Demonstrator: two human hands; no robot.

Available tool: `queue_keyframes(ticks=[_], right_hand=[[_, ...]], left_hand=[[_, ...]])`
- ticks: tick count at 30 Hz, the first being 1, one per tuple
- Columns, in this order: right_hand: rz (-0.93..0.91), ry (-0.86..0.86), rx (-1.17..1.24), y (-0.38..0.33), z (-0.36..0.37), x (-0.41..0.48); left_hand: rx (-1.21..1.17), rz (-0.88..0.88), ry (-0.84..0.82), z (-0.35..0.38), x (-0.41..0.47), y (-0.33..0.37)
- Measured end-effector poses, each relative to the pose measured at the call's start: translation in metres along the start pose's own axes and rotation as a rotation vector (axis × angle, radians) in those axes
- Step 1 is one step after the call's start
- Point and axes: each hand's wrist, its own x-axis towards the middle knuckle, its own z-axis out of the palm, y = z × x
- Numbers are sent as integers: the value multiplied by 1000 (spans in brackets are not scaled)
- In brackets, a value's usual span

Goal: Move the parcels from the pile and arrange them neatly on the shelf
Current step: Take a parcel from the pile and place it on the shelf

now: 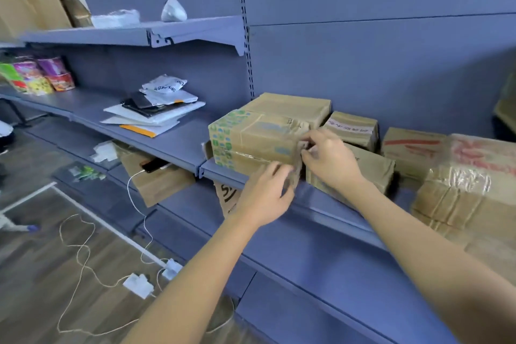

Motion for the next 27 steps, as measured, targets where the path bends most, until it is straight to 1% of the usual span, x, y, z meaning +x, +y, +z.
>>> queue_keyframes(ticks=[3,7,9,12,13,17,20,24,27], right_hand=[[21,91,-25,9,-4,24],[214,79,-95,34,-21,42],[316,-42,-197,46,-29,45],[413,-315,-375,58,-25,28],[409,-353,-428,62,-21,21],[329,-345,-519,62,-19,13],[353,-351,-555,56,-18,12],[357,-307,-541,51,-17,12],[346,-260,-526,50,-17,10]], left_hand=[[-134,94,81,-12,27,-3],[-180,234,55,-15,62,-6],[-209,277,49,-14,82,-8],[-220,303,75,-11,111,-11],[-215,308,75,-11,120,-13],[-220,322,20,-19,153,-21],[-153,350,-19,-23,173,-31],[-96,248,-98,-14,190,-64],[-197,170,-182,-8,189,-78]])
